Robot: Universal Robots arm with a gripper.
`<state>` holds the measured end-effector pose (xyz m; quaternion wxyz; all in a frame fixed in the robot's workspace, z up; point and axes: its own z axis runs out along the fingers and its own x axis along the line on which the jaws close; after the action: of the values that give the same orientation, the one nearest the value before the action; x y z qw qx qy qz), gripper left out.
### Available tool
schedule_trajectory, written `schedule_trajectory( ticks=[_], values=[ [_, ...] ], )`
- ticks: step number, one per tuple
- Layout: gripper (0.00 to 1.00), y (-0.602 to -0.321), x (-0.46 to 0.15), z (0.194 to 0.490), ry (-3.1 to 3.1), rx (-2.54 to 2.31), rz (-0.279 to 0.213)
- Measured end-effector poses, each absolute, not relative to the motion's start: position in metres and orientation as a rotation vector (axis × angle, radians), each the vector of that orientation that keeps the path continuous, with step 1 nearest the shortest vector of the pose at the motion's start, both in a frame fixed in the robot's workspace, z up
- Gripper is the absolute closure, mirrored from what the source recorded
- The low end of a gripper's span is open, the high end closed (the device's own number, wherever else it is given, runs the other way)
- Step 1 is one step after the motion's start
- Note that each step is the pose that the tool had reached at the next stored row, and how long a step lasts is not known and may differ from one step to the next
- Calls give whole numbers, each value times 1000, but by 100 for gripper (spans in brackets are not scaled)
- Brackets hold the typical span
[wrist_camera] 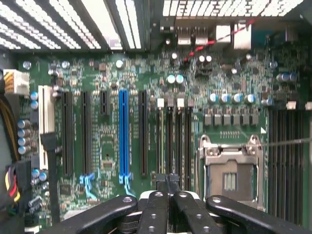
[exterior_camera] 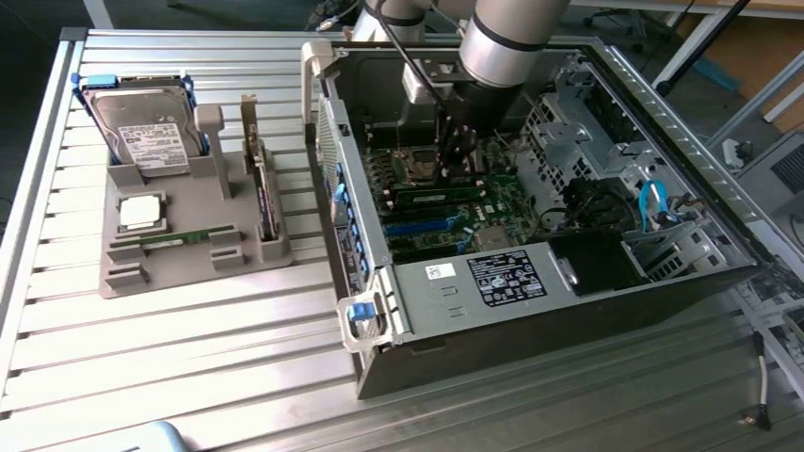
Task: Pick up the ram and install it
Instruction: 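Press down the ram until it locks into place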
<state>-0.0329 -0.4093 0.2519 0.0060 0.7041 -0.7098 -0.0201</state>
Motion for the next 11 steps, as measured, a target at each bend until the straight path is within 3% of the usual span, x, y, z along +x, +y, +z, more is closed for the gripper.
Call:
schedule_trajectory(
  ticks=[11],
  values=[
    [90, -409, -57, 252, -2221, 2204, -63]
  ],
)
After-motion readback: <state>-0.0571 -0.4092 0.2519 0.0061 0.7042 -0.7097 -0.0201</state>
